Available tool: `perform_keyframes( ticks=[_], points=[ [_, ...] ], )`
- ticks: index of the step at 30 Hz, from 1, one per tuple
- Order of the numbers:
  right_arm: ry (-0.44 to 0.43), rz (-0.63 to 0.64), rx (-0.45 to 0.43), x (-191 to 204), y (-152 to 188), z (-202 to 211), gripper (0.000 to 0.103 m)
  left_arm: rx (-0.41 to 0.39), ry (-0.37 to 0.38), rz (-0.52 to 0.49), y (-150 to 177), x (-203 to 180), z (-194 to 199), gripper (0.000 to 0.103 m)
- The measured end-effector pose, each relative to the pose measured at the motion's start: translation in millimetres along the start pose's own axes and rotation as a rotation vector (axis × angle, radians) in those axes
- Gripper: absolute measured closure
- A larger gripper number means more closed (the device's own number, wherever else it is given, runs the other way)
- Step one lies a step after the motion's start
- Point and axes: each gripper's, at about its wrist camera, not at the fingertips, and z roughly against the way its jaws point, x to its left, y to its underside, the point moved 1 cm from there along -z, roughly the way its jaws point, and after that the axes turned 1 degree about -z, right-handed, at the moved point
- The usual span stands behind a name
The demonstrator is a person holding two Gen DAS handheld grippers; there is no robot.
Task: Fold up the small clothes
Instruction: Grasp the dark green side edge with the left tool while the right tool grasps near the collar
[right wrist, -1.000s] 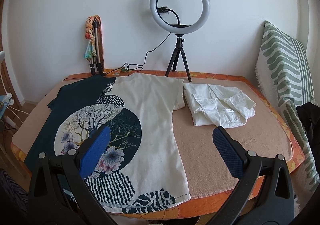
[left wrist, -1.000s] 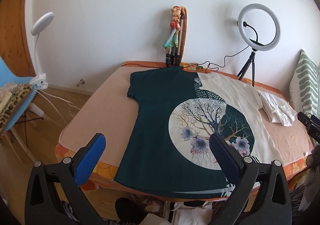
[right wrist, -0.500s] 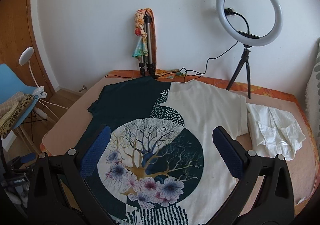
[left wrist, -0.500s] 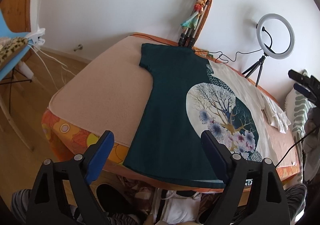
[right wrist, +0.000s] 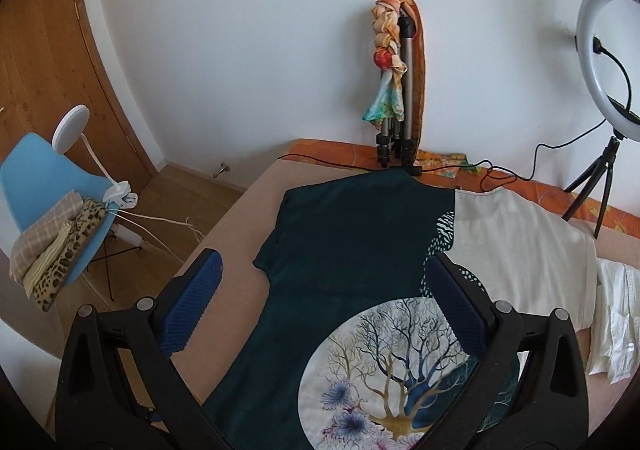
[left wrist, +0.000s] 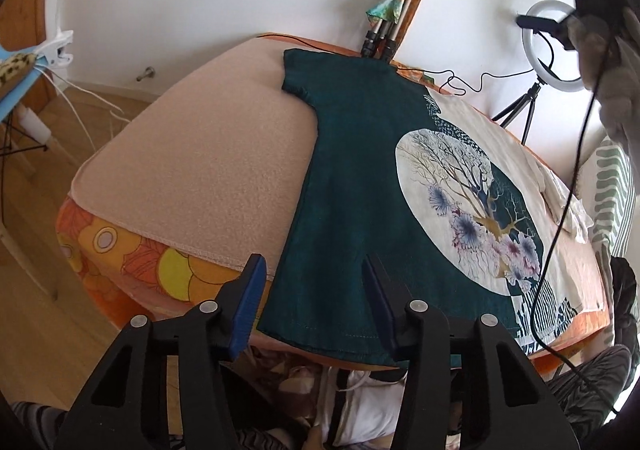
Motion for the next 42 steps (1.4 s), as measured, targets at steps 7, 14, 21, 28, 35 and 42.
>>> perform_keyframes(
  ticks=[7, 14, 21, 28, 35, 42],
  points=[
    [-0.038, 0.004, 0.143, 26.0, -30.9, -96.1, 0.002, 0.015, 0.037, 0.01, 2.7, 10.5, -11.7, 0.065],
    [-0.062, -0.031, 0.253, 35.5, -41.0, -195.1, 0.012, 0.015, 0.05, -0.006, 6.8, 11.9, -17.3, 0.065],
    [-0.07, -0.042, 0.333, 55.1, -37.8, -278.1, 0.021, 0.042, 0.1, 0.031, 8.5, 20.5, -26.4, 0.065],
    [-0.032, 0.027, 0.38, 72.3, -32.2, -332.8, 0.034, 0.044, 0.116, 0.034, 10.8, 23.1, -27.9, 0.065],
    [0.043, 0.062, 0.392, 71.1, -32.1, -367.6, 0.035, 0.043, 0.129, 0.04, 11.4, 25.7, -27.0, 0.067],
    [0.088, 0.097, 0.421, 67.8, -28.3, -385.0, 0.044, 0.027, 0.102, 0.009, 13.0, 23.1, -27.1, 0.071]
  ],
)
